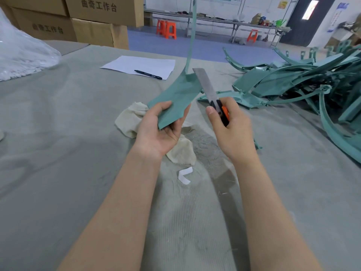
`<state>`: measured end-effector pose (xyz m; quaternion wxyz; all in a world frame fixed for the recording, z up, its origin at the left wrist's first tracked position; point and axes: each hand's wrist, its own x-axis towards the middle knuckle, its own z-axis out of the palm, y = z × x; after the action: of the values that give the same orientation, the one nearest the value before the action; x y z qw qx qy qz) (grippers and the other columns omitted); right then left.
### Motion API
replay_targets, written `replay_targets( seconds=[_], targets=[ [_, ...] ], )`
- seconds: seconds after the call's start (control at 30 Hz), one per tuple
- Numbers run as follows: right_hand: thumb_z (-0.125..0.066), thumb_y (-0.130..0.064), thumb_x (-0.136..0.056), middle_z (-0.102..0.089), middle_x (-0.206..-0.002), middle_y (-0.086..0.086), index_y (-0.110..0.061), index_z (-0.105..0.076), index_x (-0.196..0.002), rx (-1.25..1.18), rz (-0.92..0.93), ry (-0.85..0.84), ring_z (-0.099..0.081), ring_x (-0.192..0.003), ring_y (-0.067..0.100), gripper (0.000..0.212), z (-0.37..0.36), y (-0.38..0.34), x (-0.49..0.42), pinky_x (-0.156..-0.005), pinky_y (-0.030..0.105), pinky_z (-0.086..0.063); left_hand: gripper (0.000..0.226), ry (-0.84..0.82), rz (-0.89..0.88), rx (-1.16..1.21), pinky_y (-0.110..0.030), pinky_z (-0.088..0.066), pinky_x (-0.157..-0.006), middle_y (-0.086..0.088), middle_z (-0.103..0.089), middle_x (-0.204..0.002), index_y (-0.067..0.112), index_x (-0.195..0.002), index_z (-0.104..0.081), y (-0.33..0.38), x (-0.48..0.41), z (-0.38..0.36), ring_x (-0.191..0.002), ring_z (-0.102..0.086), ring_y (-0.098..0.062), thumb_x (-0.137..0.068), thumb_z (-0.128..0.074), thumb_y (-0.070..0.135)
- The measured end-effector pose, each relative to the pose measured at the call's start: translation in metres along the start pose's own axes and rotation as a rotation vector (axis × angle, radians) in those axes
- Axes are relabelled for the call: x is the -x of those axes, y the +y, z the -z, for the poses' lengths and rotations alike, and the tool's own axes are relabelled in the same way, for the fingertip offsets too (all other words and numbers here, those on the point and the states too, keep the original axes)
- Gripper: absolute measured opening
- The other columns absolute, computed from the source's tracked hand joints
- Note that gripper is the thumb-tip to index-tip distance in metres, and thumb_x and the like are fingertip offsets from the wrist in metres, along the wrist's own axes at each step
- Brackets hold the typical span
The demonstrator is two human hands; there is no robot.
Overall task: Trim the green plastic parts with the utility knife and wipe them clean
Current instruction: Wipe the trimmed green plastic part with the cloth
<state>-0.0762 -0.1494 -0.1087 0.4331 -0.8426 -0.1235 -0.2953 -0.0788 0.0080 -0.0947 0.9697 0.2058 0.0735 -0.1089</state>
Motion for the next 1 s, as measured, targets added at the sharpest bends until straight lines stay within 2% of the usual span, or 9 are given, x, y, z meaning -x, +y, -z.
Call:
replay_targets(
  seconds=[0.07,0.17,0.27,0.37,0.5,0.63,0.8,0.87,1.0],
  targets=[
    [-0.057,-0.033,-0.095,-0.046,-0.063,-0.013,-0.022,-0.054,-0.092,0.032,-0.003,0.058,-0.044,-0.061,0.004,0.012,0.0001,0.0031,-0.0001,-0.058,0.025,-0.032,0.010,0.005,0.003,-0.023,-0.017,-0.050,-0.041,-0.010,-0.072,-0.083,0.004,-0.095,-0.063,0.0002,-0.0001,-0.0002,-0.072,-0.073,-0.025,-0.090,-0.054,0.005],
    [-0.059,-0.039,-0.093,-0.050,-0.063,-0.013,-0.020,-0.062,-0.097,0.049,-0.043,0.138,-0.046,-0.060,0.009,0.020,0.0004,0.0050,0.0004,-0.059,0.029,-0.036,0.008,0.030,0.006,-0.070,-0.013,-0.047,-0.041,-0.008,-0.072,-0.076,0.008,-0.092,-0.062,-0.0004,-0.0009,-0.0005,-0.068,-0.073,-0.021,-0.091,-0.054,0.007],
    [-0.055,-0.043,-0.094,-0.052,-0.063,-0.011,-0.021,-0.060,-0.095,0.049,-0.045,0.169,-0.049,-0.060,0.011,0.023,-0.0005,0.0025,0.0014,-0.058,0.033,-0.040,0.006,0.076,0.011,-0.115,-0.011,-0.041,-0.037,-0.004,-0.071,-0.070,0.012,-0.090,-0.060,-0.0003,-0.0018,-0.0002,-0.063,-0.071,-0.015,-0.091,-0.055,0.009],
    [-0.049,-0.046,-0.095,-0.057,-0.067,-0.002,-0.023,-0.054,-0.090,0.028,-0.052,0.156,-0.060,-0.065,0.024,0.024,-0.0023,0.0008,0.0018,-0.062,0.043,-0.049,0.005,0.114,-0.002,-0.156,-0.011,-0.039,-0.034,-0.005,-0.070,-0.069,0.011,-0.089,-0.060,0.0011,-0.0028,0.0006,-0.060,-0.070,-0.014,-0.092,-0.056,0.009],
    [-0.042,-0.046,-0.098,-0.057,-0.067,0.014,-0.009,-0.052,-0.077,-0.022,-0.115,0.181,-0.055,-0.064,0.034,0.044,-0.0041,0.0018,0.0030,-0.062,0.053,-0.048,0.005,0.145,-0.018,-0.202,-0.011,-0.039,-0.033,-0.008,-0.068,-0.074,0.007,-0.090,-0.060,0.0007,-0.0047,0.0000,-0.060,-0.069,-0.015,-0.092,-0.056,0.006],
    [-0.044,-0.053,-0.096,-0.064,-0.067,0.006,-0.019,-0.056,-0.080,0.048,-0.172,0.192,-0.058,-0.066,0.022,0.040,-0.0043,0.0041,0.0026,-0.064,0.036,-0.046,0.003,0.184,-0.042,-0.258,-0.011,-0.040,-0.034,-0.008,-0.066,-0.085,0.008,-0.091,-0.060,-0.0019,-0.0069,-0.0004,-0.069,-0.066,-0.017,-0.091,-0.058,0.005],
    [-0.046,-0.051,-0.097,-0.058,-0.061,0.005,-0.028,-0.043,-0.064,0.104,-0.173,0.165,-0.049,-0.058,0.017,0.040,-0.0054,0.0045,0.0023,-0.055,0.032,-0.036,0.004,0.163,-0.030,-0.250,-0.012,-0.036,-0.031,-0.008,-0.067,-0.078,0.009,-0.092,-0.059,-0.0027,-0.0070,-0.0015,-0.067,-0.066,-0.016,-0.094,-0.055,0.010],
    [-0.047,-0.051,-0.096,-0.056,-0.059,0.004,-0.029,-0.041,-0.063,0.101,-0.169,0.174,-0.047,-0.056,0.016,0.040,-0.0055,0.0052,0.0023,-0.054,0.031,-0.035,0.005,0.147,-0.023,-0.246,-0.011,-0.035,-0.030,-0.008,-0.069,-0.073,0.009,-0.092,-0.059,-0.0028,-0.0061,-0.0018,-0.060,-0.068,-0.016,-0.094,-0.054,0.009],
    [-0.047,-0.051,-0.097,-0.051,-0.056,0.000,-0.025,-0.042,-0.065,0.117,-0.166,0.198,-0.043,-0.053,0.014,0.041,-0.0049,0.0086,0.0021,-0.054,0.033,-0.035,0.007,0.126,-0.006,-0.246,-0.011,-0.032,-0.030,-0.008,-0.069,-0.067,0.010,-0.090,-0.058,-0.0022,-0.0034,-0.0013,-0.060,-0.068,-0.015,-0.094,-0.053,0.008]
  ],
)
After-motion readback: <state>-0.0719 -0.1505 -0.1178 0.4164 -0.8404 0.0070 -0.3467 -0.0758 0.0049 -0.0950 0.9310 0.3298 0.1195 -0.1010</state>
